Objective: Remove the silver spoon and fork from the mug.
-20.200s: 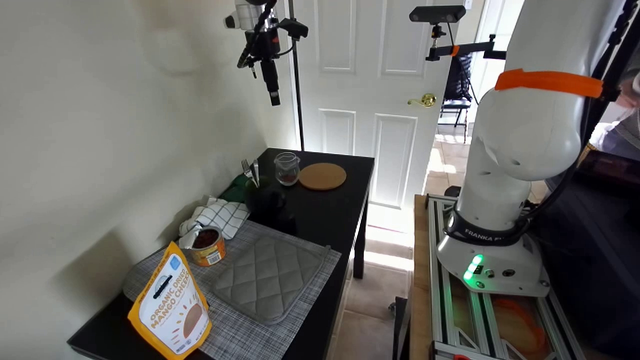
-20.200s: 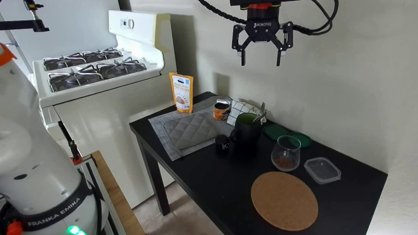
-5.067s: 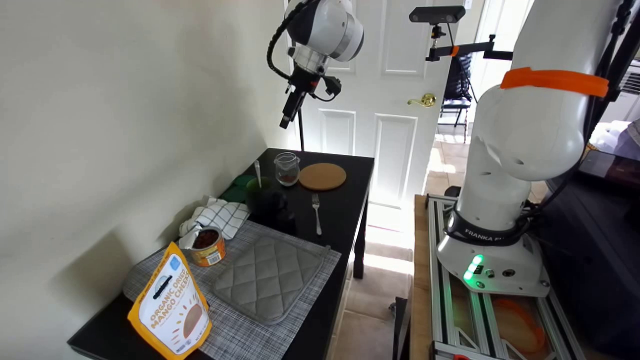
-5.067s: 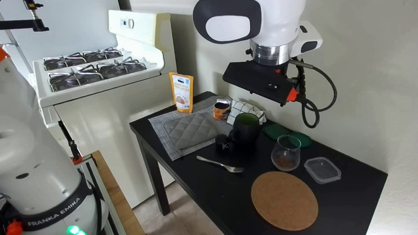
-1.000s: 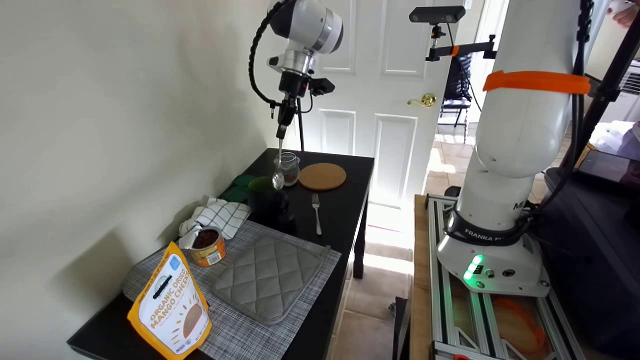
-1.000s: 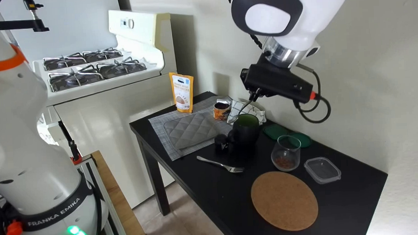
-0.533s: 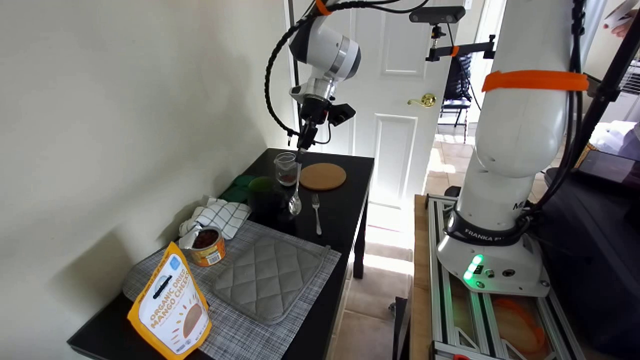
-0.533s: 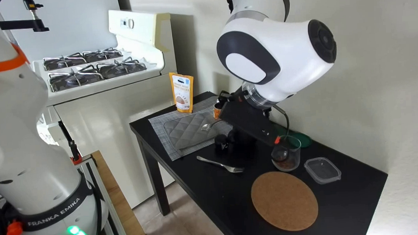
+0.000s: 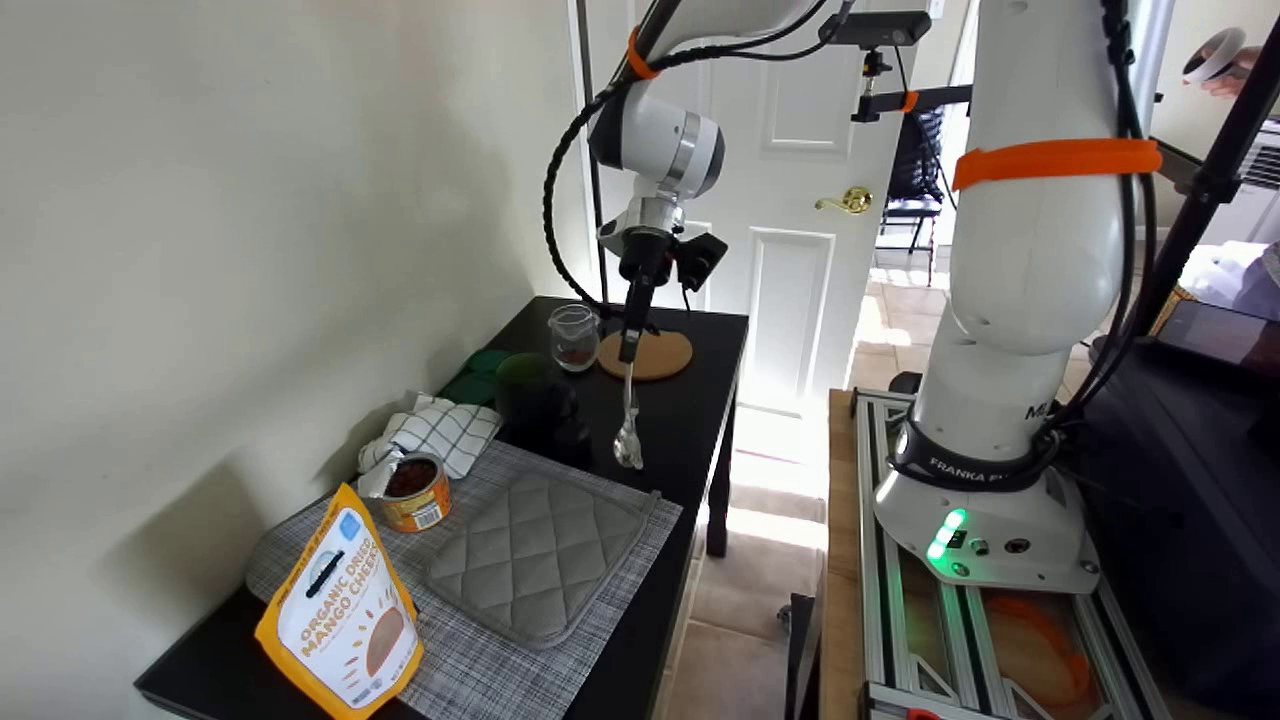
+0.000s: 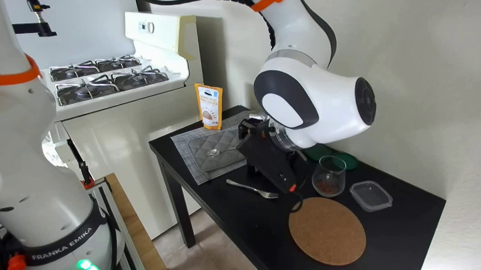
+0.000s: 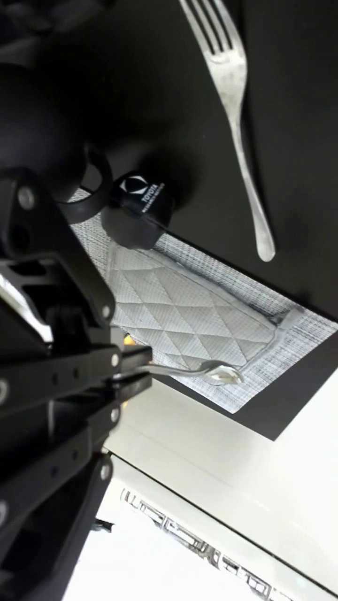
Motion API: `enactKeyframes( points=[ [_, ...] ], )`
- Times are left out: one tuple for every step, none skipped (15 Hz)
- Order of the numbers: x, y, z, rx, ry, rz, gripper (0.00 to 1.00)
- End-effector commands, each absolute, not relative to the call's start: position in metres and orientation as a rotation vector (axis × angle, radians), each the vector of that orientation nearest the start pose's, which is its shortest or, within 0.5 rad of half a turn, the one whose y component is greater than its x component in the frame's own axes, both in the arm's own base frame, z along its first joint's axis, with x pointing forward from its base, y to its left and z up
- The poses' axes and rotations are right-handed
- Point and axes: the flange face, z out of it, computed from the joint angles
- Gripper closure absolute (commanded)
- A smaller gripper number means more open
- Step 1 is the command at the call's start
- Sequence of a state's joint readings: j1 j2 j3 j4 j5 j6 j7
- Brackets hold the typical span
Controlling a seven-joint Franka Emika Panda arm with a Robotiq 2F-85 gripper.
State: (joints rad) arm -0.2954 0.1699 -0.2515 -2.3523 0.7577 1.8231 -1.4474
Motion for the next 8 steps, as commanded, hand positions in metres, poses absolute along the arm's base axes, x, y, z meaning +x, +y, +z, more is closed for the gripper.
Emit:
enactKeyframes(
  points=[
    [0.395,-0.197,0.217,-2.198,-0.314,-0.033,0.98],
    [0.392,-0.202,0.212,-2.202,-0.259,0.006,0.98],
    [0.387,-0.205,0.208,-2.205,-0.214,0.035,0.98],
    [0.383,-0.211,0.204,-2.218,-0.148,0.078,0.98],
    [0.379,-0.215,0.201,-2.225,-0.105,0.098,0.98],
    [0.377,-0.221,0.199,-2.238,-0.05,0.119,0.98],
    [0.375,-0.225,0.197,-2.244,0.003,0.14,0.98],
    [0.373,-0.231,0.196,-2.251,0.053,0.151,0.98]
  ],
)
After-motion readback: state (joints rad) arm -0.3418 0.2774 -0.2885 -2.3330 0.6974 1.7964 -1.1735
